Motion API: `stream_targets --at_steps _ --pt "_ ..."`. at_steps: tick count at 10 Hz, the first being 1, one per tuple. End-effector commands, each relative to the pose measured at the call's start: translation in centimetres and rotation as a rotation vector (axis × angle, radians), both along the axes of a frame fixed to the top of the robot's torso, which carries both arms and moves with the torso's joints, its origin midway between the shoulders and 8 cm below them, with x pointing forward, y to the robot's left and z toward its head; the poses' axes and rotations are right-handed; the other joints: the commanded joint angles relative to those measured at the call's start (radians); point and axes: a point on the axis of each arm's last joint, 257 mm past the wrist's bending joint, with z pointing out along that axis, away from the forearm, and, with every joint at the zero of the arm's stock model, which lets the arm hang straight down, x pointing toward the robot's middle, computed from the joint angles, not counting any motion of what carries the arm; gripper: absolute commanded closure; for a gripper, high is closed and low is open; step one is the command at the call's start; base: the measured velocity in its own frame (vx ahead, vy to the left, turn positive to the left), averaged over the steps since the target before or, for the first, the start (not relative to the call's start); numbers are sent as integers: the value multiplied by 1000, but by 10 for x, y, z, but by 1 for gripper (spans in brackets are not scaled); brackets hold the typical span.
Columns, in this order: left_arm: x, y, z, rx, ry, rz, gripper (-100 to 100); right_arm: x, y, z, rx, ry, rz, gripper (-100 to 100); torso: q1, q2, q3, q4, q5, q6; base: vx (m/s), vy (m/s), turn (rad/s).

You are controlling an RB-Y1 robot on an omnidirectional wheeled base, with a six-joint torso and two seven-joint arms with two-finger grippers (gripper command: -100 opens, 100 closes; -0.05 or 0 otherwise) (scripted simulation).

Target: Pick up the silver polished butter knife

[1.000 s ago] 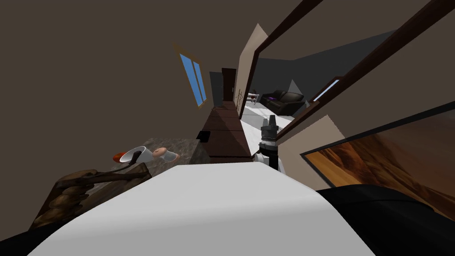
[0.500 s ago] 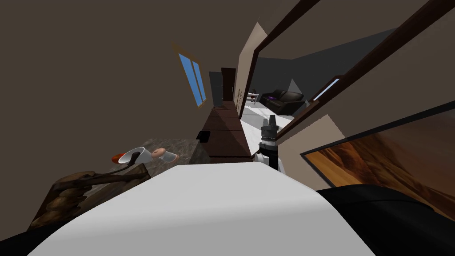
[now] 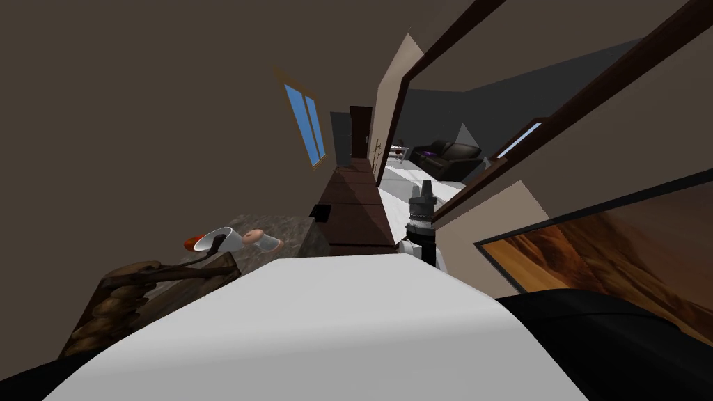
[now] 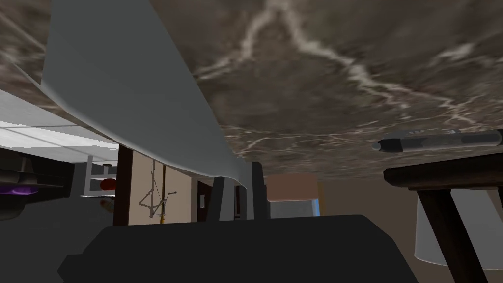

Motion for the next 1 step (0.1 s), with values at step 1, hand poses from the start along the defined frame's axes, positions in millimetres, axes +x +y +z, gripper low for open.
stream_targets --at_steps 1 --pt "0 0 0 0 0 0 0 0 0 0 0 0 0 0 0 0 0 0 0 0 0 0 0"
